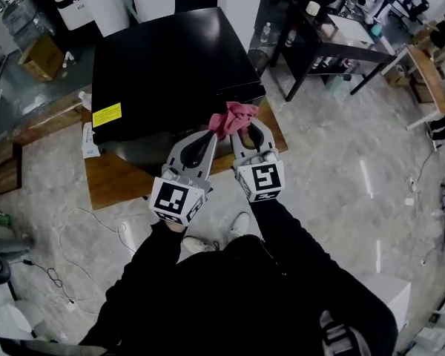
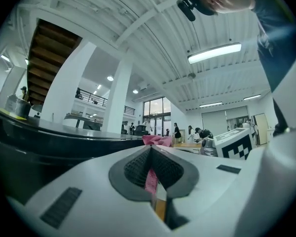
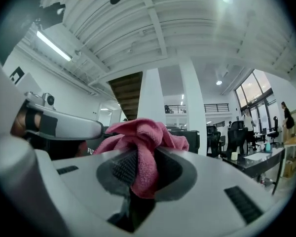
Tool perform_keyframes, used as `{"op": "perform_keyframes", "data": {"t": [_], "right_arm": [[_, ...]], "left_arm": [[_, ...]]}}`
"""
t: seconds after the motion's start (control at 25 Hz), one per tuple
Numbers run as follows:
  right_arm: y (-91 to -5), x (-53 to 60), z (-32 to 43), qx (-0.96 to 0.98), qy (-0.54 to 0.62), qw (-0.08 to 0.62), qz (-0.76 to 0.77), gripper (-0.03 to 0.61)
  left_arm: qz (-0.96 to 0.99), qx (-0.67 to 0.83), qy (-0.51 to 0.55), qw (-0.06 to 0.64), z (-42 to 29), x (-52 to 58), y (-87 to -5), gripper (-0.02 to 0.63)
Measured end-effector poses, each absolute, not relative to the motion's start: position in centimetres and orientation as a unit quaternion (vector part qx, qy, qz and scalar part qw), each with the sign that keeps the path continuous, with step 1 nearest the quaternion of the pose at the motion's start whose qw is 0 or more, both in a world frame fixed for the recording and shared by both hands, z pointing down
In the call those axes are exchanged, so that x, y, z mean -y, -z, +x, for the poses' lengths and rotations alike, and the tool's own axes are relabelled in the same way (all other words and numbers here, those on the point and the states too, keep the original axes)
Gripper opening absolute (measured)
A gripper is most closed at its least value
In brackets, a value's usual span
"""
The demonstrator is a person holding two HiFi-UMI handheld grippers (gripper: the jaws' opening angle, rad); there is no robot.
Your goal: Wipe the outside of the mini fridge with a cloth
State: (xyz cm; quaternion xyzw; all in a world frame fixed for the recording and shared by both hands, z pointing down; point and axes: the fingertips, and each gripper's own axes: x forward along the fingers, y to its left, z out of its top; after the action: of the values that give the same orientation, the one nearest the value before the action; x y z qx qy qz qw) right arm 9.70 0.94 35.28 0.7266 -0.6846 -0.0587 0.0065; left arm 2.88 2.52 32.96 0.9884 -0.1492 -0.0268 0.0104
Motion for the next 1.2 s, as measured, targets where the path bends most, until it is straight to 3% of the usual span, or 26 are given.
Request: {"op": "perform_keyframes", "data": {"t": [0.4, 0.88, 1.2], "right_arm": [[-45.4, 0.4, 11.6, 0.702, 0.007, 0.028, 0.712, 0.077], [-64.3, 1.6, 11.9, 0.717, -0.102, 0.094, 0.683, 0.077], [-73.2, 2.2, 11.6, 0.721, -0.162, 0.126, 0.662, 0.077]], "left_arm": [[0.987, 0.156, -0.029, 0.032, 6.8, -0.7, -41.9, 0.006], [0.956, 0.199, -0.153, 0.148, 7.5, 1.3, -63.2, 0.006], [0.929, 0.209, -0.217, 0.214, 7.5, 2.2, -73.3, 0.006]]}}
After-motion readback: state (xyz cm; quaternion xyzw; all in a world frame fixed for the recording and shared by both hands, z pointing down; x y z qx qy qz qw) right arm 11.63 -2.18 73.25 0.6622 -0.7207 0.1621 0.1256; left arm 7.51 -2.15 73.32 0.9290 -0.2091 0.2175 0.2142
